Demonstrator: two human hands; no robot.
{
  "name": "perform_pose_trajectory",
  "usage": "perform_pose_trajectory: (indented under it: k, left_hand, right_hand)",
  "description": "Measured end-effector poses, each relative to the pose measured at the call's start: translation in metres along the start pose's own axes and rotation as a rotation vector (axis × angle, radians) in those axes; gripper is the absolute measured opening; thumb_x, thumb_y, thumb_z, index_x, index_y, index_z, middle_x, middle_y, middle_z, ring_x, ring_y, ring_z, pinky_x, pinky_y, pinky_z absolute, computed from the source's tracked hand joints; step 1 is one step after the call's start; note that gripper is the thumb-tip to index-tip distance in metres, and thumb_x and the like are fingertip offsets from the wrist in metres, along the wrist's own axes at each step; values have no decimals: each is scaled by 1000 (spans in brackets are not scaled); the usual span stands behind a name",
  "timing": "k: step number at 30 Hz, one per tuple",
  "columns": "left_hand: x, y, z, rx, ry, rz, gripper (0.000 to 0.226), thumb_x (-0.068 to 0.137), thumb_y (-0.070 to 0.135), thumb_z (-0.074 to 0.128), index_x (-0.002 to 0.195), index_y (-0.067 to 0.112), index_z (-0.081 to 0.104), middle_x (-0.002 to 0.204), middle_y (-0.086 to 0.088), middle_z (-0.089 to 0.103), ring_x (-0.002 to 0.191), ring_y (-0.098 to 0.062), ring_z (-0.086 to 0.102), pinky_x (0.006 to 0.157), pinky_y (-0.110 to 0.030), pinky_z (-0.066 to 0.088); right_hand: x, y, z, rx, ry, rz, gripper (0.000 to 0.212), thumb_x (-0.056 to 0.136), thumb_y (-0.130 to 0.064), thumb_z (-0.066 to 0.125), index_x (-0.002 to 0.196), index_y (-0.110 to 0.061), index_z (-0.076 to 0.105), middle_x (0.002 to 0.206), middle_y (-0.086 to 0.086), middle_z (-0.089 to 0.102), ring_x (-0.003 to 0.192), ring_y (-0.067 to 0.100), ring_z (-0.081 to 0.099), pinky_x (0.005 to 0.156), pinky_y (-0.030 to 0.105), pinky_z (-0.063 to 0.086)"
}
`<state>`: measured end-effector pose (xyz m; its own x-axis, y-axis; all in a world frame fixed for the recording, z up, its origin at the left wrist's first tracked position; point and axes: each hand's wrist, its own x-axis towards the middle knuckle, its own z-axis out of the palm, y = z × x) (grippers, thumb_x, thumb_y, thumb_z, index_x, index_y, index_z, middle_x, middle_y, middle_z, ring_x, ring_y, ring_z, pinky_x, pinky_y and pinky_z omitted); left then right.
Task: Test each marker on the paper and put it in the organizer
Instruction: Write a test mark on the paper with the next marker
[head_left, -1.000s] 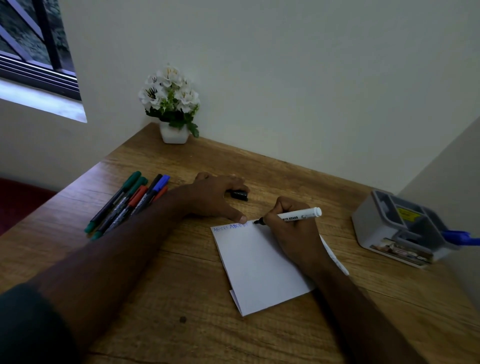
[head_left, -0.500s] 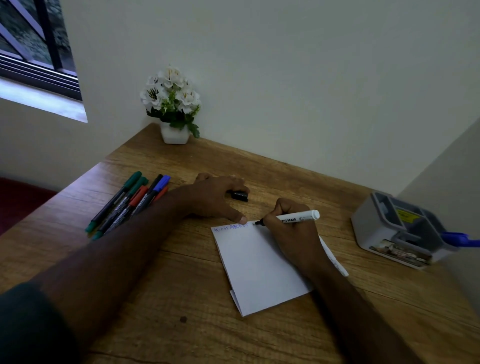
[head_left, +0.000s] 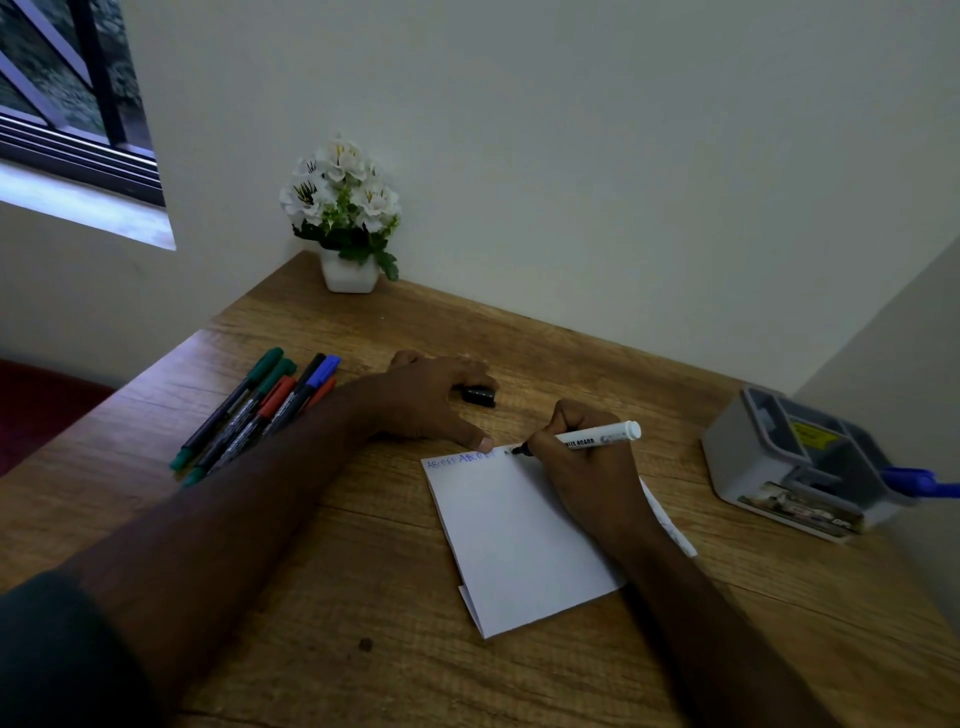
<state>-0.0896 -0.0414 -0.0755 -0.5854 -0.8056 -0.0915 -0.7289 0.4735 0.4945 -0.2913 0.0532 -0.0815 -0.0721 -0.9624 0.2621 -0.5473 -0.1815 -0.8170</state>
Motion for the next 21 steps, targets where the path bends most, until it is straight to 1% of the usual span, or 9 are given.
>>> perform_pose_trajectory:
  k: [2, 5, 10, 12, 14, 15, 17, 20, 21]
  left_hand:
    - [-1, 3, -1, 7, 1, 5, 87, 72, 67, 68, 147, 39, 34, 162, 12, 18, 150, -10, 9, 117, -43, -3]
    - [-3, 7, -3, 16, -4, -1, 85, 75, 64, 69, 148, 38, 34, 162, 11, 17, 150, -11, 7, 117, -44, -2]
    - [-4, 7, -2, 15, -3, -1, 87, 74, 65, 69, 148, 37, 34, 162, 11, 18, 149, -9, 8, 117, -44, -3]
    - [-5, 7, -3, 6, -3, -5, 86, 74, 64, 69, 148, 38, 34, 162, 11, 18, 149, -9, 8, 117, -43, -3]
    - [-5, 8, -3, 7, -2, -5, 85, 74, 64, 69, 147, 38, 34, 162, 11, 17, 149, -9, 7, 117, -43, -3]
    - [-5, 8, -4, 12, -5, -3, 85, 74, 64, 69, 147, 39, 34, 162, 11, 17, 149, -10, 7, 117, -44, -3]
    - [-5, 9, -4, 15, -13, -5, 84, 74, 64, 68, 147, 39, 34, 162, 12, 17, 149, -10, 8, 117, -44, -3]
    - [-7, 11, -5, 17, -10, -7, 83, 76, 62, 68, 147, 38, 34, 162, 11, 17, 149, -10, 8, 117, -43, -3]
    - [-8, 13, -6, 19, -9, -8, 83, 77, 61, 68, 148, 38, 33, 162, 11, 16, 149, -10, 8, 117, -42, -3]
  right_hand:
    - [0, 0, 1, 5, 2, 0, 20, 80, -8, 68, 65, -4, 55, 61, 3, 60, 55, 8, 54, 50, 26, 41]
    - [1, 0, 2, 6, 14, -9, 26, 80, -6, 69, 61, -9, 52, 57, -6, 56, 53, 5, 51, 49, 23, 40]
    - [0, 2, 1, 25, 12, 6, 30, 81, -4, 69, 59, -12, 50, 55, -9, 55, 52, 2, 51, 48, 19, 39]
    - [-1, 1, 2, 20, 5, 3, 27, 81, -5, 69, 61, -8, 52, 57, -5, 57, 54, 6, 55, 49, 21, 41]
    - [0, -2, 0, 39, 26, 12, 23, 82, -6, 68, 66, -1, 53, 64, 6, 61, 60, 14, 62, 51, 24, 44]
    - [1, -3, -2, 69, 46, 18, 22, 83, -6, 67, 69, 3, 52, 67, 12, 62, 62, 16, 63, 51, 24, 45]
    - [1, -4, -8, 100, 77, 8, 24, 84, -4, 66, 71, 8, 50, 70, 19, 60, 59, 14, 58, 51, 21, 45]
    - [2, -1, -7, 41, 40, -10, 23, 82, -5, 68, 68, 5, 53, 68, 16, 61, 57, 15, 55, 49, 27, 42]
    - [1, 0, -6, 31, 32, -3, 22, 82, -4, 68, 67, 4, 54, 66, 14, 61, 56, 13, 55, 48, 26, 42]
